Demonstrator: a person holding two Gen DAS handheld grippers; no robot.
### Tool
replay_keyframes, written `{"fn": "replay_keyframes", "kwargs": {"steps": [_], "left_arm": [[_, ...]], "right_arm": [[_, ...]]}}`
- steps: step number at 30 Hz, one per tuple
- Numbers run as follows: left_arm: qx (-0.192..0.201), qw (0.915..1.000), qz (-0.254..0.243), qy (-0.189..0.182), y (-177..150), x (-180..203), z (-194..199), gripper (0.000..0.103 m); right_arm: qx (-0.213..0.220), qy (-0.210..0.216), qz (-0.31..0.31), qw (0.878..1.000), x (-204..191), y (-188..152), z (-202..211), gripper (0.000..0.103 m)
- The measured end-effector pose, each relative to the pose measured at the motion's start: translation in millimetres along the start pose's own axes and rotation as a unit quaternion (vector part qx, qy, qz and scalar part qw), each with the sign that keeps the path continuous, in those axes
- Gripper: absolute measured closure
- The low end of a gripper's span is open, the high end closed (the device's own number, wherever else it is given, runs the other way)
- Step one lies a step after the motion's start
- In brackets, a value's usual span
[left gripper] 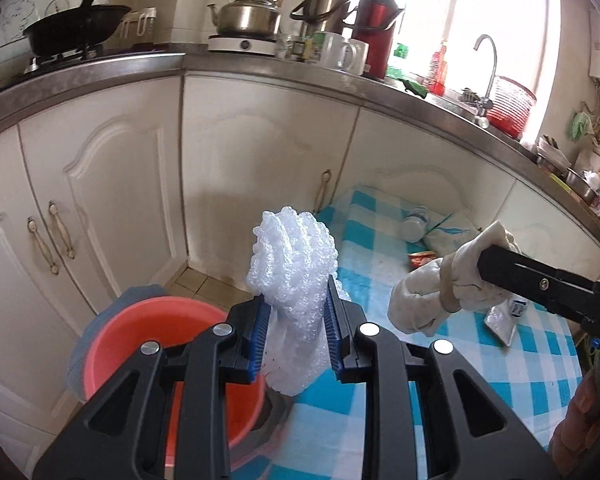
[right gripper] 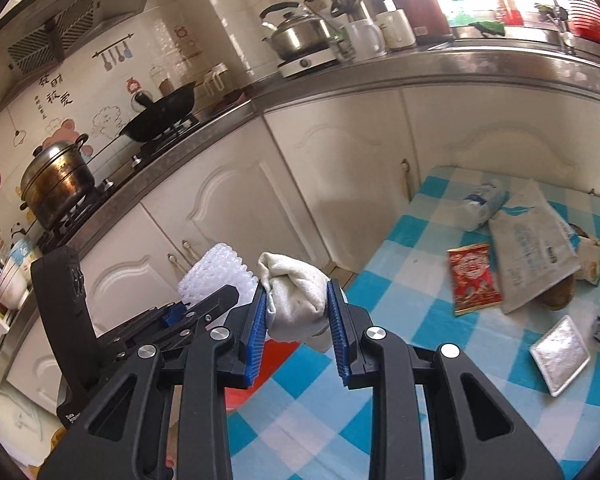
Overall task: Collect trash
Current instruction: 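Carry foam net and cloth to the red bucket and open both tools, then move both tools back over the table toward the red packet and bottle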
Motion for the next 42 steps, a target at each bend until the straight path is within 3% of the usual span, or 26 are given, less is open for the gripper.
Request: {"fn": "replay_keyframes", "kwargs": {"steps": [9, 17, 20, 21, 24, 27, 30, 32, 37, 42], "left_arm": [[-0.035, 0.9958, 0.067, 0.052, -35, -100, -15, 0.076], [-0.069, 0.9916, 0.092, 0.06, -62, -133, -40, 0.075], [-0.075, 0.9906, 0.1, 0.056, -69, -141, -49, 0.066], [-0.078, 0.9901, 0.104, 0.055, -71, -144, -52, 0.054], [-0.076, 0.9896, 0.109, 0.054, -76, -150, -55, 0.027], [-0.059, 0.9903, 0.113, 0.057, -78, -155, -47, 0.02], [-0.032, 0.9902, 0.126, 0.052, -77, -161, -31, 0.018], [-0.004, 0.9905, 0.129, 0.047, -73, -161, -16, 0.016], [0.052, 0.9928, 0.1, 0.041, -57, -140, 18, 0.013], [0.063, 0.9946, 0.074, 0.036, -44, -104, 35, 0.012]], "right_arm": [[-0.085, 0.04, 0.038, 0.995, -66, -19, -80, 0.072], [-0.158, 0.049, 0.031, 0.986, -80, -45, -144, 0.07], [-0.173, 0.041, 0.037, 0.983, -81, -54, -158, 0.063], [-0.173, 0.043, 0.034, 0.983, -79, -56, -159, 0.056], [-0.157, 0.035, 0.033, 0.986, -76, -54, -154, 0.033], [-0.129, 0.025, 0.038, 0.991, -72, -47, -139, 0.023], [-0.091, 0.009, 0.04, 0.995, -62, -38, -119, 0.015], [-0.068, 0.005, 0.031, 0.997, -52, -31, -101, 0.015], [-0.014, 0.009, -0.005, 1.0, -20, -20, -56, 0.011], [0.038, 0.003, -0.052, 0.998, 28, -13, -4, 0.01]]}}
Point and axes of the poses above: each gripper's, at about its wrist camera, not at the fingertips, and z roughly against the way its jaws point, x to its right, y to its top, the point moved 9 cm from there along -z, roughly the way its jaws point, and after that the axes turned 12 degrees about -x, right-handed, at the moved point
